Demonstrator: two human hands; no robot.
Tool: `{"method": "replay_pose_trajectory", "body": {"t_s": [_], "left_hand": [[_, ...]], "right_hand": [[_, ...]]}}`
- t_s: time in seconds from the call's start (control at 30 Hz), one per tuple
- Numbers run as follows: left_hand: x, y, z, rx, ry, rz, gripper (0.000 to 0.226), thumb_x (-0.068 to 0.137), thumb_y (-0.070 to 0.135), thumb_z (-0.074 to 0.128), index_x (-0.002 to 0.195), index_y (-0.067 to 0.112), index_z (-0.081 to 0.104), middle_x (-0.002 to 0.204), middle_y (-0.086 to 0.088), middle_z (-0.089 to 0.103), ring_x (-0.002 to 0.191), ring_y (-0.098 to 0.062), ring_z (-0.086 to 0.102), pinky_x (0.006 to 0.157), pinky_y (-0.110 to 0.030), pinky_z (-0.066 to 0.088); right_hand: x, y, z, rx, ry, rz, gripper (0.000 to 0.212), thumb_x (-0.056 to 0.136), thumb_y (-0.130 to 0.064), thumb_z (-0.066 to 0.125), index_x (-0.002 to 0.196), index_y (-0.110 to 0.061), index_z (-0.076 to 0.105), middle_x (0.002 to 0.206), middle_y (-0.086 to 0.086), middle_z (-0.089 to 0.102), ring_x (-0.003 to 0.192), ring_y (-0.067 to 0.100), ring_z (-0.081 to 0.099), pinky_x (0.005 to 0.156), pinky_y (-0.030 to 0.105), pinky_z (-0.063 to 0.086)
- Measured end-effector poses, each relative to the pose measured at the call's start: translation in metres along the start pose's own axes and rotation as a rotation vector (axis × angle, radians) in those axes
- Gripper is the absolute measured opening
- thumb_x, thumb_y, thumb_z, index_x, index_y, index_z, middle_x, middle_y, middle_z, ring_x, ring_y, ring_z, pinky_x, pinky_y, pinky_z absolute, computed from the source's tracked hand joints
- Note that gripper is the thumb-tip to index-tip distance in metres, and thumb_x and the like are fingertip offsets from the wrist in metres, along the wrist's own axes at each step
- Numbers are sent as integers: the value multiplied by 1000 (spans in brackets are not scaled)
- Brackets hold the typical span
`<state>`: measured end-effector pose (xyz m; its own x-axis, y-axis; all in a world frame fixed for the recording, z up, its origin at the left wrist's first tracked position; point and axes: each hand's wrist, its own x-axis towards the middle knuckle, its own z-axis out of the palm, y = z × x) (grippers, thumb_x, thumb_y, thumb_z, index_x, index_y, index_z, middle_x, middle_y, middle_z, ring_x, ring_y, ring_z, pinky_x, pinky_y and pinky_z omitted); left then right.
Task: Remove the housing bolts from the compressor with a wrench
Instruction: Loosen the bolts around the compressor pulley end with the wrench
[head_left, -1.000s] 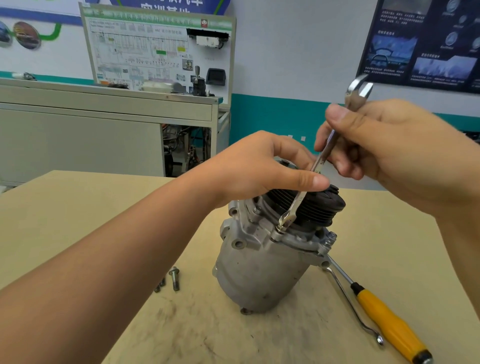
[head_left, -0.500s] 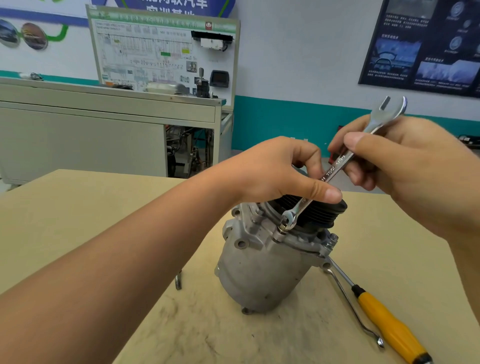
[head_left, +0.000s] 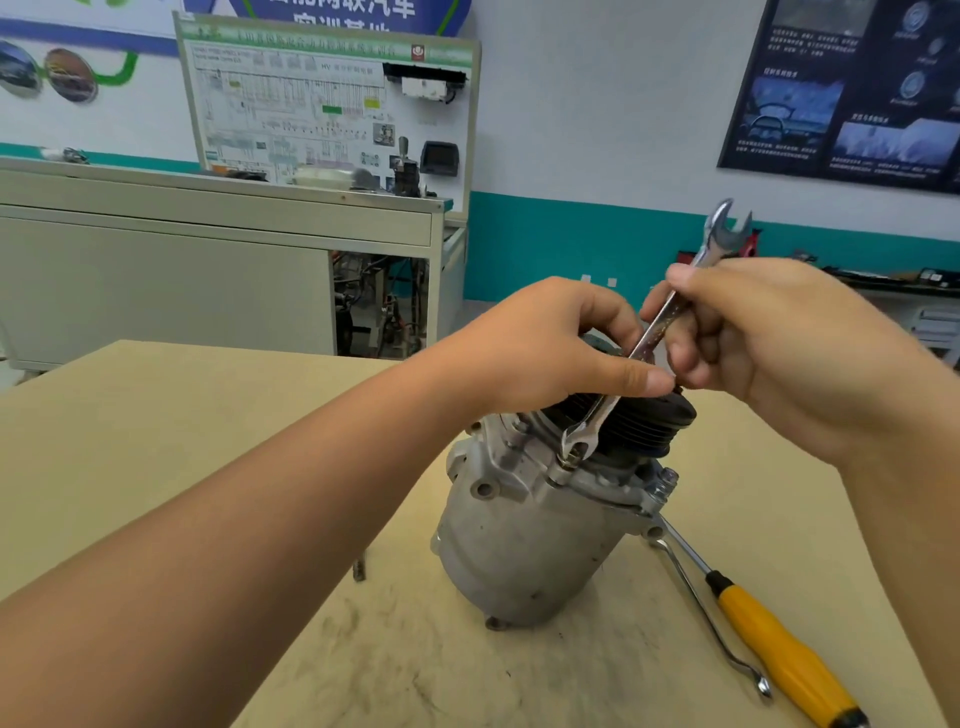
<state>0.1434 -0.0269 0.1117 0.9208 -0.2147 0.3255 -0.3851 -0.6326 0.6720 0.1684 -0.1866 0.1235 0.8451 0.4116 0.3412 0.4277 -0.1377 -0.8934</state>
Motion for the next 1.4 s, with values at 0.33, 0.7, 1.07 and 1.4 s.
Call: {"method": "replay_pose_trajectory", "body": {"t_s": [0.33,0.7,1.07,1.4], "left_hand": [[-8,-15,-10,-108,13,-76,22,75,42,74,83,22,73,107,5,70,101,-3,58,76,-7,34],[-18,-5,1,-93,75,49,29,66,37,82,57,26,57,80,16,63,84,5,60,86,-23,46],[-10,5,2,19,-20,91,12,73,37,77,68,38,66,107,18,62,100,7,54,86,-7,38],[-8,-7,8,-96,102,30,18,79,27,76,89,27,61,102,10,65,94,-2,58,79,-9,43]], "right_hand": [[19,-14,23,-376,-46,-198,27,97,-27,47,76,-20,63,44,-10,49,43,0,43,44,10,37],[-13,-5,7,-128,-135,-329,38,81,-54,44,72,-24,66,49,-1,53,48,4,47,52,11,41],[-21,15,-7,-30,-30,-216,44,91,-50,38,70,-23,66,45,-1,43,49,8,39,51,14,38],[6,2,15,-170,159,-129,34,93,-40,52,71,-16,61,40,-7,49,38,3,42,47,18,39]]}}
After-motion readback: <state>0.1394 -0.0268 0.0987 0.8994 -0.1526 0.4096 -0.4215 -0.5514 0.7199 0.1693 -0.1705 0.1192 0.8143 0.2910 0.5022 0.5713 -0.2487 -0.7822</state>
